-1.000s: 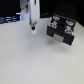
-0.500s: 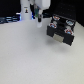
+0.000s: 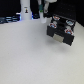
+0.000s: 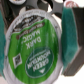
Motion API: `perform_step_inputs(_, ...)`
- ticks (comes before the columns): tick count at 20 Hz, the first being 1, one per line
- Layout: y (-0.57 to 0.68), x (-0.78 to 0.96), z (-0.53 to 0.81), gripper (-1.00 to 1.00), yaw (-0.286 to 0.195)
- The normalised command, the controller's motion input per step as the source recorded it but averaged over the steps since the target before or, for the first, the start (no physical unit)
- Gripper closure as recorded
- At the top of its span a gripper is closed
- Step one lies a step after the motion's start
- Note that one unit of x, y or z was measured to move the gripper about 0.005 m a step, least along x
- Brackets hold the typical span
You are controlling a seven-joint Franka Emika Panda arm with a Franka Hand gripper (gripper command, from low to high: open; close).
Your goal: Open the kcup holder, insert the kcup into the holder, and close the kcup holder
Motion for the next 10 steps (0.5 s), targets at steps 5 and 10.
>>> perform_step_inputs(5, 0.65, 0.31, 0.37, 1.00, 0.000)
perform_step_inputs(10, 0.67, 0.32, 0.29, 1.00, 0.000)
